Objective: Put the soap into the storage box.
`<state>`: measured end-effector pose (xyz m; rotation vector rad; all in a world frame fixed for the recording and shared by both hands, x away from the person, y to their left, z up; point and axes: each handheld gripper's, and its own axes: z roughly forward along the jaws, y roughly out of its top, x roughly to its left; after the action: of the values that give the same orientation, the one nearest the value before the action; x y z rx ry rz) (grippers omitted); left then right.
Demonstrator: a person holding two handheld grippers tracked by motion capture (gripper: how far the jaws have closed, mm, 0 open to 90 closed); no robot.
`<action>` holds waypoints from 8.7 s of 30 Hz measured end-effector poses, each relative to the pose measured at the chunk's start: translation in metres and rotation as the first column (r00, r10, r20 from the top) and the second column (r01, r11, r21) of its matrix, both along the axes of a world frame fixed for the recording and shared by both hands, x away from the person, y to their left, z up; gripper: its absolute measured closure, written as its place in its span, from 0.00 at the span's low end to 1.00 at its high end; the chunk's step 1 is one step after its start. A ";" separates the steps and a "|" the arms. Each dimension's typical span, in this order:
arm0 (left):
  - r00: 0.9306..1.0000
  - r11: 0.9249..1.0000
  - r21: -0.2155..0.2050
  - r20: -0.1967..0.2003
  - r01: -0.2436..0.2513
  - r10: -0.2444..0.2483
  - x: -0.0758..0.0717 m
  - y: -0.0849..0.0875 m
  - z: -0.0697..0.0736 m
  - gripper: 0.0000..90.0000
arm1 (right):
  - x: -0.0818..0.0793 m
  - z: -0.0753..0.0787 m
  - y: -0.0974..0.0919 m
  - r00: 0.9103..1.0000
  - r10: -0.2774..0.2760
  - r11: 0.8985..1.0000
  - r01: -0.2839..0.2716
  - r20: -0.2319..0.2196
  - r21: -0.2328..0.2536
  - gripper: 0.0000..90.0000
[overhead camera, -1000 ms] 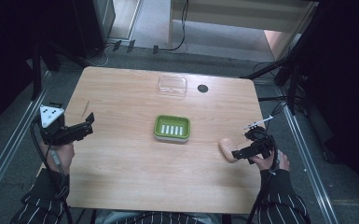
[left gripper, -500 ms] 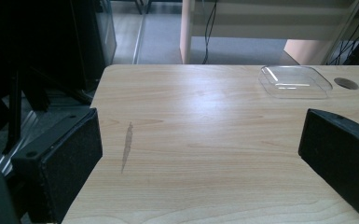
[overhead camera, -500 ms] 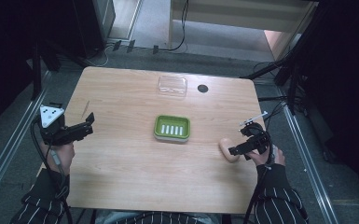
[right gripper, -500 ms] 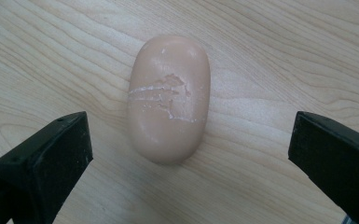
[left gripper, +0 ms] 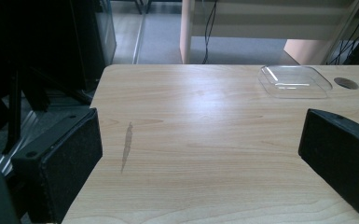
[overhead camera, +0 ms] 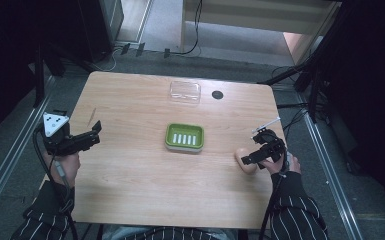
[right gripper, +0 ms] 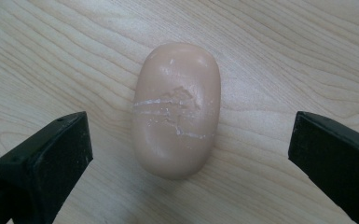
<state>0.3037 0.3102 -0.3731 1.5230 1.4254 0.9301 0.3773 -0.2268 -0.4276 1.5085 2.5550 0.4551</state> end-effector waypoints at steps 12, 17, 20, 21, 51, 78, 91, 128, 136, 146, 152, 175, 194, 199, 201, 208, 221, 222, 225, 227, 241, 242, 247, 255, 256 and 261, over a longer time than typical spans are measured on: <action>1.000 1.000 0.003 0.001 -0.002 0.002 0.000 0.000 0.000 0.00 | 0.008 -0.006 0.007 0.999 0.016 1.000 -0.016 -0.037 -0.014 0.00; 1.000 1.000 0.004 0.001 -0.002 0.002 0.000 0.000 0.000 0.00 | 0.009 -0.008 0.009 0.999 0.020 1.000 -0.021 -0.050 -0.016 0.00; 1.000 1.000 0.002 0.001 -0.001 0.001 0.000 0.000 0.000 0.00 | 0.009 -0.010 0.010 0.998 0.022 1.000 -0.023 -0.062 -0.021 0.00; 1.000 1.000 0.002 0.001 -0.001 0.001 0.000 0.000 0.000 0.00 | 0.009 -0.010 0.010 0.998 0.022 1.000 -0.023 -0.062 -0.021 0.00; 1.000 1.000 0.005 0.000 0.000 0.000 0.000 0.000 0.000 0.00 | 0.031 -0.035 0.027 0.985 0.024 0.996 -0.039 -0.170 -0.086 0.16; 1.000 1.000 0.002 0.001 0.002 -0.002 0.000 0.001 0.000 0.00 | 0.034 -0.041 0.032 0.978 -0.006 0.991 -0.023 -0.210 -0.135 0.36; 1.000 1.000 -0.002 0.004 -0.002 0.002 0.000 0.001 0.000 0.00 | 0.033 -0.039 0.033 0.980 0.023 0.990 -0.049 -0.198 -0.129 0.37; 1.000 1.000 0.000 0.005 -0.010 0.010 -0.002 0.003 0.000 0.00 | 0.031 0.000 0.045 0.989 0.111 0.988 -0.120 -0.102 -0.095 0.37; 1.000 1.000 0.000 0.005 -0.010 0.010 -0.002 0.003 0.000 0.00 | 0.034 0.009 0.050 0.989 0.123 0.987 -0.131 -0.088 -0.091 0.37; 1.000 1.000 -0.001 0.005 -0.012 0.012 -0.002 0.003 0.000 0.00 | 0.038 0.019 0.060 0.986 0.155 0.984 -0.159 -0.057 -0.085 0.37; 1.000 1.000 -0.002 0.005 -0.011 0.011 -0.002 0.003 0.000 0.00 | 0.040 0.020 0.066 0.984 0.170 0.981 -0.174 -0.054 -0.087 0.37; 1.000 1.000 -0.004 0.003 -0.013 0.013 -0.001 0.003 -0.001 0.00 | 0.051 0.032 0.081 0.977 0.212 0.974 -0.213 -0.014 -0.074 0.37; 1.000 1.000 -0.002 0.002 -0.014 0.014 -0.001 0.004 -0.001 0.00 | 0.057 0.038 0.093 0.970 0.244 0.968 -0.242 0.020 -0.068 0.37; 1.000 1.000 -0.001 0.003 -0.015 0.015 -0.001 0.004 0.000 0.00 | 0.059 0.038 0.096 0.968 0.250 0.966 -0.249 0.016 -0.070 0.37; 1.000 1.000 -0.001 0.005 -0.016 0.016 -0.002 0.004 0.000 0.00 | 0.060 0.038 0.096 0.964 0.266 0.962 -0.264 0.022 -0.070 0.37; 1.000 1.000 -0.001 0.004 -0.014 0.014 -0.001 0.003 -0.001 0.00 | 0.061 0.040 0.101 0.961 0.276 0.960 -0.273 0.034 -0.065 0.37; 1.000 1.000 -0.001 0.001 -0.013 0.013 -0.001 0.004 -0.001 0.00 | 0.065 0.043 0.113 0.951 0.304 0.952 -0.301 0.059 -0.055 0.37; 1.000 1.000 0.001 0.001 -0.013 0.013 -0.001 0.004 -0.001 0.00 | 0.065 0.043 0.114 0.950 0.307 0.951 -0.304 0.061 -0.060 0.37; 1.000 1.000 0.002 0.001 -0.013 0.013 -0.001 0.004 -0.001 0.00 | 0.065 0.044 0.116 0.946 0.317 0.948 -0.313 0.069 -0.055 0.37; 1.000 1.000 0.002 0.000 -0.013 0.013 -0.001 0.004 -0.001 0.00 | 0.065 0.044 0.118 0.944 0.323 0.946 -0.319 0.070 -0.052 0.37; 1.000 1.000 0.000 -0.001 -0.014 0.014 -0.001 0.004 -0.001 0.00 | 0.069 0.044 0.133 0.925 0.371 0.929 -0.368 0.087 -0.046 0.37; 1.000 1.000 0.000 0.000 -0.013 0.013 -0.001 0.004 -0.001 0.00 | 0.069 0.044 0.134 0.925 0.371 0.928 -0.369 0.085 -0.047 0.37; 1.000 1.000 0.002 -0.001 -0.012 0.012 -0.001 0.004 -0.001 0.00 | 0.070 0.043 0.139 0.915 0.393 0.920 -0.390 0.088 -0.047 0.37; 1.000 1.000 0.002 0.002 -0.017 0.017 -0.001 0.004 -0.001 0.00 | 0.072 0.043 0.149 0.902 0.422 0.906 -0.420 0.091 -0.043 0.37; 1.000 1.000 0.002 0.002 -0.017 0.017 -0.001 0.005 -0.001 0.00 | 0.073 0.042 0.150 0.899 0.428 0.904 -0.426 0.090 -0.043 0.37; 1.000 1.000 0.002 -0.001 -0.014 0.014 -0.001 0.005 -0.002 0.00 | 0.075 0.041 0.155 0.890 0.446 0.895 -0.443 0.092 -0.048 0.37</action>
<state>0.3032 0.3147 -0.3748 1.5172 1.4374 0.9398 0.4525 -0.0715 -0.3865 0.8501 2.8029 0.5300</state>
